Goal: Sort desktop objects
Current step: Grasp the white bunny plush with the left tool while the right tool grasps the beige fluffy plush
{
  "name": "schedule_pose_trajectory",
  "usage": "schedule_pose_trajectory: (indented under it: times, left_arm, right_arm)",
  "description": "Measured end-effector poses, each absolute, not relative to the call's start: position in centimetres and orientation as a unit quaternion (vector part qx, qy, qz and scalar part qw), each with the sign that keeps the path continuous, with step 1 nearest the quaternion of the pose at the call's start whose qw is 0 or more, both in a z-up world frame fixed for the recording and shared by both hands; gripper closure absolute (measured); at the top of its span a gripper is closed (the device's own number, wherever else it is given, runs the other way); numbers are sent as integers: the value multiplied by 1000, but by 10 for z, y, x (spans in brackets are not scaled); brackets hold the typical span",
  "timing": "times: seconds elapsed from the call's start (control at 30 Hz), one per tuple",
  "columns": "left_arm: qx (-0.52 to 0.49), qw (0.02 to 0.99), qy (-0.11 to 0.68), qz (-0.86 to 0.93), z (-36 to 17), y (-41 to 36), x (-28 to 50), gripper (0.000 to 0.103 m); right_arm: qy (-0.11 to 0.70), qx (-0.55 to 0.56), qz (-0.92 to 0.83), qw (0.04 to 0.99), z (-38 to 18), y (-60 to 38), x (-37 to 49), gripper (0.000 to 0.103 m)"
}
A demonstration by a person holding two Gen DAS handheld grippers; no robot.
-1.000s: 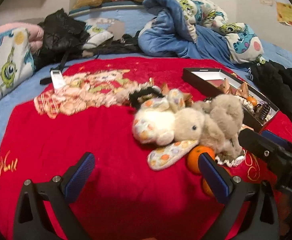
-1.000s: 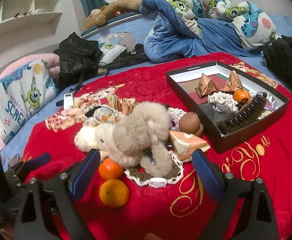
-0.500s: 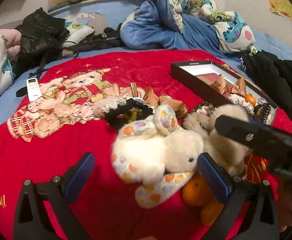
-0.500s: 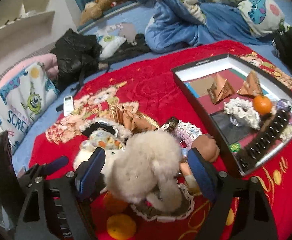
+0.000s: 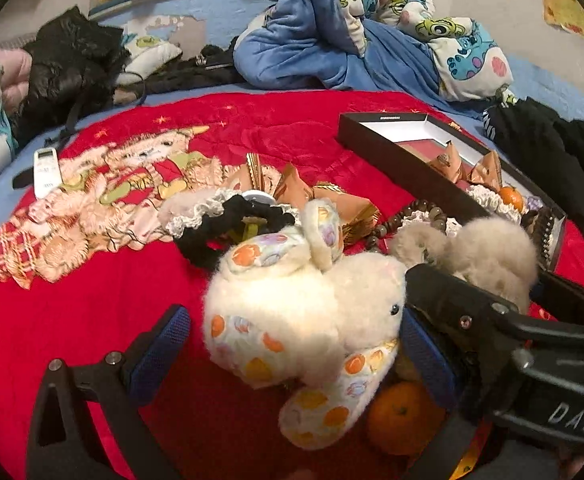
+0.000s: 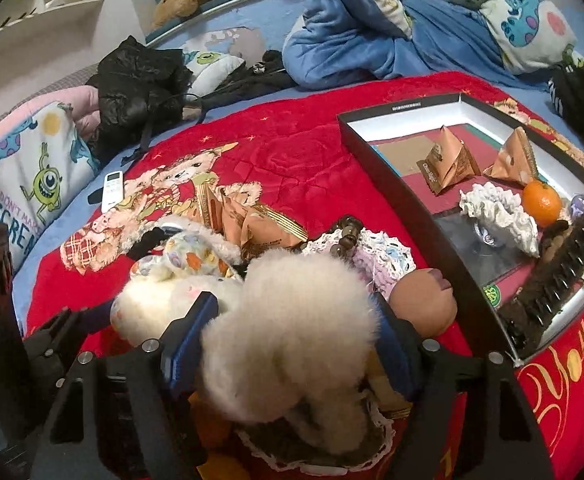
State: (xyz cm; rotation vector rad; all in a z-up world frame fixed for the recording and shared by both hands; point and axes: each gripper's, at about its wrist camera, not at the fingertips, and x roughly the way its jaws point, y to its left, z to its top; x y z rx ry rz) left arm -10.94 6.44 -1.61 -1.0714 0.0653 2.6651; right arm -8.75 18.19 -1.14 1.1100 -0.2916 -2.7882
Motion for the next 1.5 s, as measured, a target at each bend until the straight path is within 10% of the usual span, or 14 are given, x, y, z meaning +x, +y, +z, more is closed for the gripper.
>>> schedule_pose_trajectory:
  times: [1.1,1.33,1.5]
  left_arm:
    - [-333,134,67,931,-9,77,-86,25]
    - [-326,122,70,935,-4,75,-76,54]
    - [-338,134,46,931,-4,62,-71,56]
  right_arm:
    - [-58,335,-938,68,-7,166,-72,54]
    - [-40,325,-942,69,0,160,-62,60]
    - [-40,321,-943,76,3,160,-52,62]
